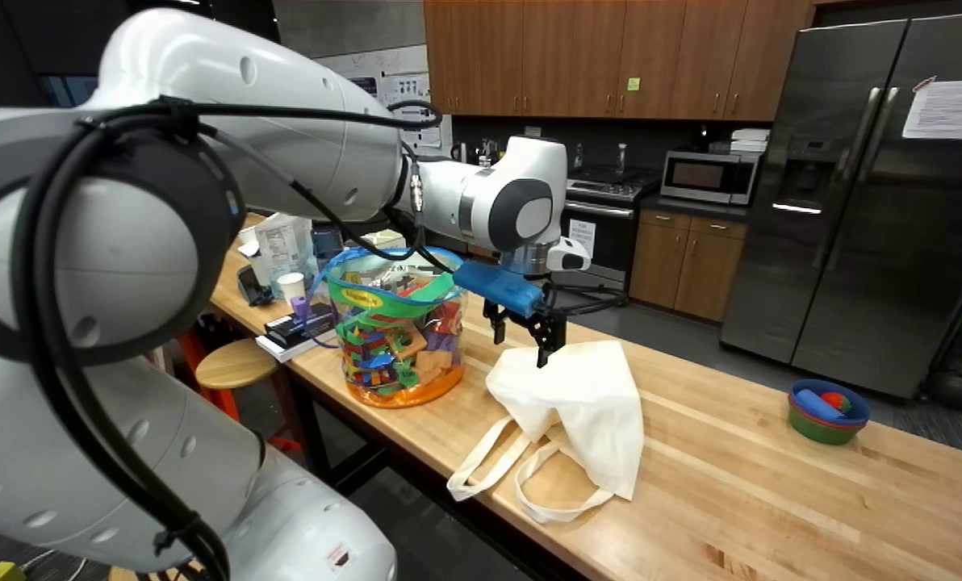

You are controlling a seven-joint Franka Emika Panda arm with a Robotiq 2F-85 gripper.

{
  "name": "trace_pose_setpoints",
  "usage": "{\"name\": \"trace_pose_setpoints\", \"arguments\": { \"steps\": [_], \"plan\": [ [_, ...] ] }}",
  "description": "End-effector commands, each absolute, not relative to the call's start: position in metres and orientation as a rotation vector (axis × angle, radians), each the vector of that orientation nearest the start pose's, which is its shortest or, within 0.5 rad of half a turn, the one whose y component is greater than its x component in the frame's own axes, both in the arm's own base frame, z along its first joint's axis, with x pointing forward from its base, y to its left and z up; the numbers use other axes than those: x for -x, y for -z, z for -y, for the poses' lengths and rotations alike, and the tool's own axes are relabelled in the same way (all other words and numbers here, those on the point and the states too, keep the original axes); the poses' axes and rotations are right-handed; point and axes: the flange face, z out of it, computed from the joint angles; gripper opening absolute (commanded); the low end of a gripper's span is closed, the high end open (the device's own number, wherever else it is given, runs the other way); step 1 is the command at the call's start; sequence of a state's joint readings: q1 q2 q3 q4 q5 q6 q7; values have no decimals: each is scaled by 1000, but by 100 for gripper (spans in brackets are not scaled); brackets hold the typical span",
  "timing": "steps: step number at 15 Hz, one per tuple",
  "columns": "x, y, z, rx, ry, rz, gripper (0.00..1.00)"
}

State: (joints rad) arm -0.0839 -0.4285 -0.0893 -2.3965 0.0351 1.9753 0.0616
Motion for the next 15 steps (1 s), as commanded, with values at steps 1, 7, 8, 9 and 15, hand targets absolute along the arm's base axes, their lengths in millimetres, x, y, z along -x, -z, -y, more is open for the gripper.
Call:
{"name": "trace_pose_setpoints", "arguments": {
  "steps": [1, 7, 8, 9, 15],
  "plan": [
    [-413, -476, 72, 3050, 13, -369, 100],
    [-424, -501, 38, 3140, 170, -257, 100],
    [-427, -504, 29, 3166, 211, -225, 100],
    [-430, -507, 21, 3189, 250, -199, 100],
    [-446, -488, -11, 3277, 329, -108, 100]
  ]
}}
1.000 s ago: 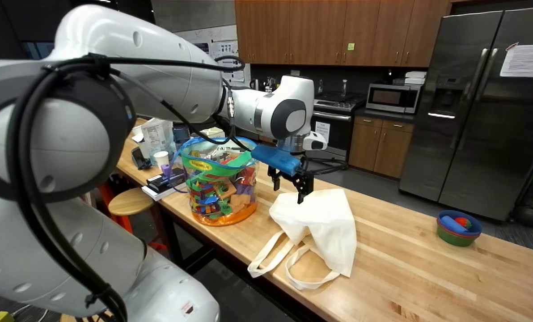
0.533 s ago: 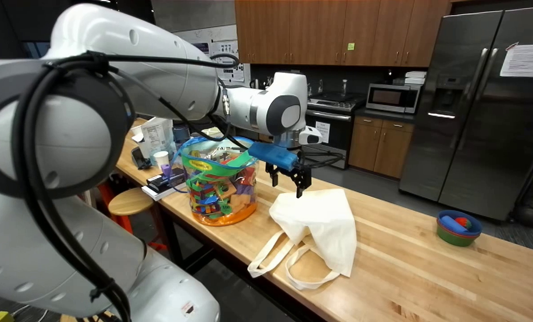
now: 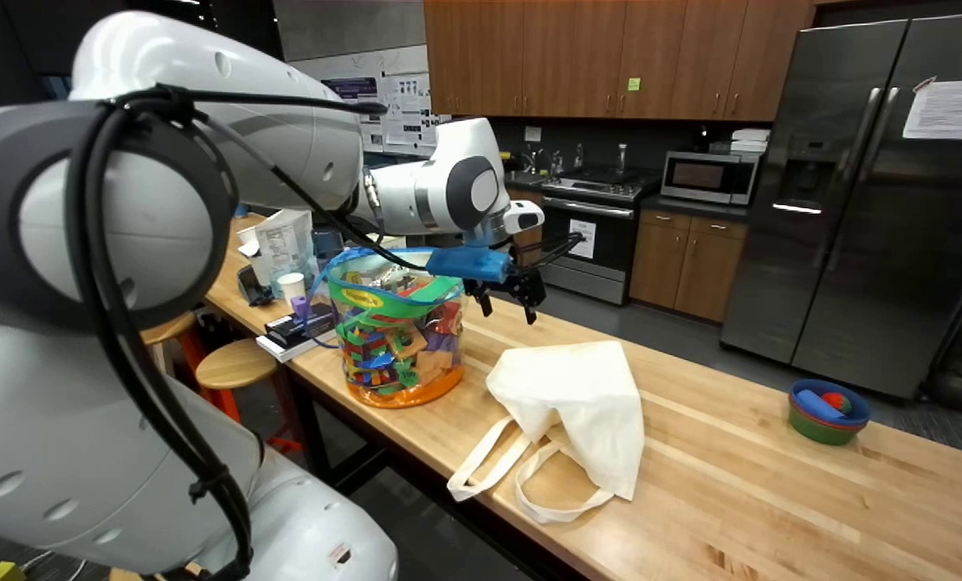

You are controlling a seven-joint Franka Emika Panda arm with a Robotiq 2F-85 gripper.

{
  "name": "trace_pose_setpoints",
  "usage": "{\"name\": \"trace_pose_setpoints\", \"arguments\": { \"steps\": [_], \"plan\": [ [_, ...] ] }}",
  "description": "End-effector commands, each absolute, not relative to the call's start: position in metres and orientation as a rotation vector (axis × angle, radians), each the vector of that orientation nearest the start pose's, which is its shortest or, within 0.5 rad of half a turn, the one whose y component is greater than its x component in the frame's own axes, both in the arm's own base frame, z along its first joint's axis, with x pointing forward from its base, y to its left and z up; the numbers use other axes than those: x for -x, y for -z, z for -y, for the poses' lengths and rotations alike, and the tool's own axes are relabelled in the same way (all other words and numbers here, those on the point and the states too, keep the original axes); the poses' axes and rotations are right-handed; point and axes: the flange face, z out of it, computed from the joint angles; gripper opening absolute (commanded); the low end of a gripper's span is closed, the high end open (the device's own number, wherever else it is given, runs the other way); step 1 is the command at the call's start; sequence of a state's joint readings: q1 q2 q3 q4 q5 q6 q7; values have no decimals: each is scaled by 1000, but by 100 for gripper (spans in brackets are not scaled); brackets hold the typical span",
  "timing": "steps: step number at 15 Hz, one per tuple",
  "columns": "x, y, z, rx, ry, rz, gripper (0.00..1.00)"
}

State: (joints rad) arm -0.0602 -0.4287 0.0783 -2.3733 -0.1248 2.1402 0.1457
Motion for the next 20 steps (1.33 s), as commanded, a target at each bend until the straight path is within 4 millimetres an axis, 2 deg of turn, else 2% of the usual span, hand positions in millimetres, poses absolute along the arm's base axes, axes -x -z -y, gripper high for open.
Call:
{"name": "trace_pose_setpoints", "arguments": {
  "steps": [1, 4, 8, 10, 14, 20],
  "plan": [
    [-448, -479, -13, 3279, 299, -101, 100],
    [-452, -447, -13, 3268, 179, -68, 100],
    [-457, -399, -17, 3256, 65, 139, 100],
    [-460, -382, -19, 3250, 23, 214, 100],
    [-464, -362, -19, 3249, -31, 351, 100],
    [-465, -333, -27, 3242, -236, 769, 100]
  ]
}}
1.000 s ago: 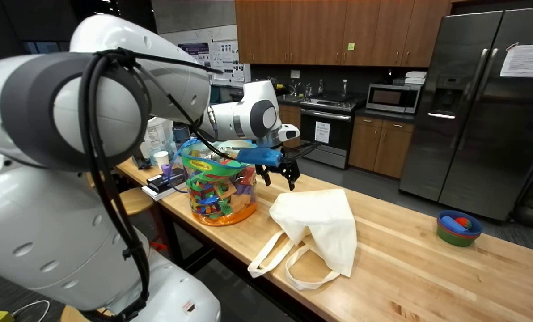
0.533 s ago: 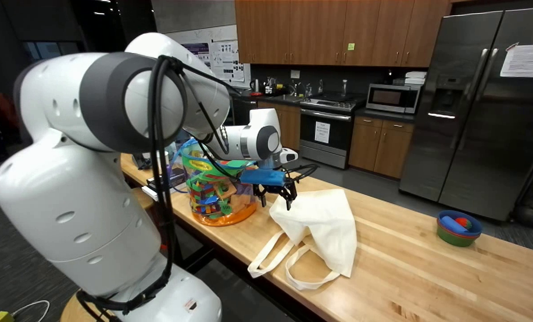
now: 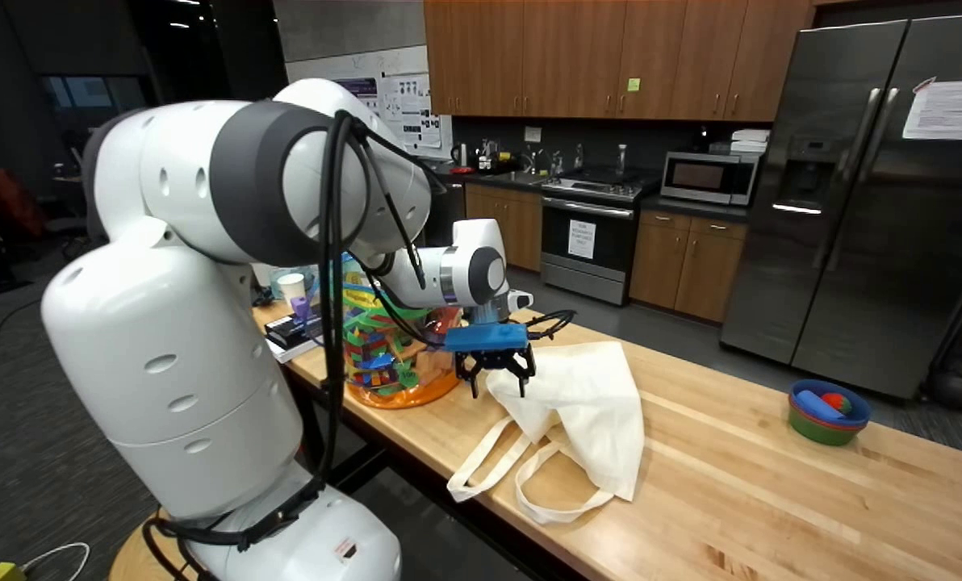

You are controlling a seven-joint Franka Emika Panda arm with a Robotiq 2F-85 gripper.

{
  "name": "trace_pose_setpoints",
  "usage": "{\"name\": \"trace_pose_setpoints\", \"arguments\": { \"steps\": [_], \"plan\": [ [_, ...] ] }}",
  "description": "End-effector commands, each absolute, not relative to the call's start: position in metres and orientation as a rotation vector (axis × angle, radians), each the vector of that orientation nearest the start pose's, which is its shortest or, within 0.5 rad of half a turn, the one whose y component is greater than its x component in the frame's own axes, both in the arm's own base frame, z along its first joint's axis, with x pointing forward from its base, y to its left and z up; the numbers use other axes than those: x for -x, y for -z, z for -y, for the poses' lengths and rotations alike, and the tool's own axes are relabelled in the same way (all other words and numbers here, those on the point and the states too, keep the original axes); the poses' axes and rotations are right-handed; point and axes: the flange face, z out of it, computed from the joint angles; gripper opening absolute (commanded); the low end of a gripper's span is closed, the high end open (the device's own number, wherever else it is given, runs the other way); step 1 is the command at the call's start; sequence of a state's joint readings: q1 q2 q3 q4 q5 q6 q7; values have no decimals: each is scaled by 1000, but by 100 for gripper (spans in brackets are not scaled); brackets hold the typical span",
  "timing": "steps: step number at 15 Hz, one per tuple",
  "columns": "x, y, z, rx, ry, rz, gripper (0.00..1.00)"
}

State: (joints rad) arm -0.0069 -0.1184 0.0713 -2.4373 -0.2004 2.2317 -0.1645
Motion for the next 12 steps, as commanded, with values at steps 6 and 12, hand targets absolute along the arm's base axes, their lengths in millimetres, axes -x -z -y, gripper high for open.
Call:
{"name": "trace_pose_setpoints", "arguments": {
  "steps": [6, 12],
  "plan": [
    [-473, -317, -45, 3301, -263, 1042, 100],
    [-488, -299, -56, 3451, -226, 1182, 100]
  ]
}}
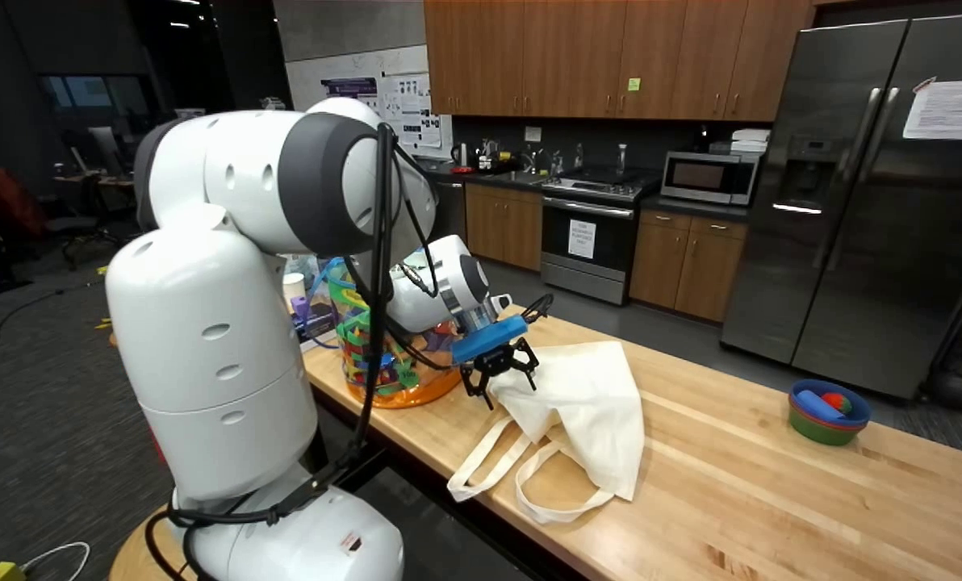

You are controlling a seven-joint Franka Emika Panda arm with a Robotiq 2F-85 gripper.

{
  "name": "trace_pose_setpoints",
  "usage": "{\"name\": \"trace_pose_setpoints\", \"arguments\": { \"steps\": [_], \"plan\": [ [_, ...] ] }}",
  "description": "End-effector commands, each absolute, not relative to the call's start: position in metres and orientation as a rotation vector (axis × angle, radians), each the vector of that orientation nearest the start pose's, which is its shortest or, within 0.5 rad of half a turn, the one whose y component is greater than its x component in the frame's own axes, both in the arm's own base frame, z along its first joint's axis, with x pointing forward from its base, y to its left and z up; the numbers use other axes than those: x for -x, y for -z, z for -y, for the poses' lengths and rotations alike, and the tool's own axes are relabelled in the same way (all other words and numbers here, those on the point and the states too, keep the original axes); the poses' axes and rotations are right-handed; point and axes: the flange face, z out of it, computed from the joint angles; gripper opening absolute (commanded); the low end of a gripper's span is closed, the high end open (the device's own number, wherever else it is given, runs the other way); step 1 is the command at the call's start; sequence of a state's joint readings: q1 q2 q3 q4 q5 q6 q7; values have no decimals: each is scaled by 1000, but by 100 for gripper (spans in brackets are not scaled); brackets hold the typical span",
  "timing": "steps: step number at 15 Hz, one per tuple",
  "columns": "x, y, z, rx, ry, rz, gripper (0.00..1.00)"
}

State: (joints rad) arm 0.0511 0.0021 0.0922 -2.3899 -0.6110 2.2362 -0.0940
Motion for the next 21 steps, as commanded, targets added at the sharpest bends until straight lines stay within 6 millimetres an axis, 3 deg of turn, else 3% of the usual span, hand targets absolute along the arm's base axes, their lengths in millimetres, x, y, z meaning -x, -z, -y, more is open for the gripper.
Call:
{"name": "trace_pose_setpoints", "arguments": {
  "steps": [1, 5, 6, 8, 11, 15, 17, 21],
  "plan": [
    [-490, -296, -56, 3473, -221, 1184, 100],
    [-492, -285, -57, 3534, -195, 1160, 100],
    [-492, -283, -56, 3547, -186, 1145, 75],
    [-491, -279, -55, 3571, -189, 1108, 68],
    [-492, -286, -43, 3584, -211, 936, 44],
    [-494, -324, -19, 3506, -178, 647, 12],
    [-494, -349, -9, 3430, -119, 523, 1],
    [-493, -388, 10, 3191, -103, 390, 1]
  ]
}}
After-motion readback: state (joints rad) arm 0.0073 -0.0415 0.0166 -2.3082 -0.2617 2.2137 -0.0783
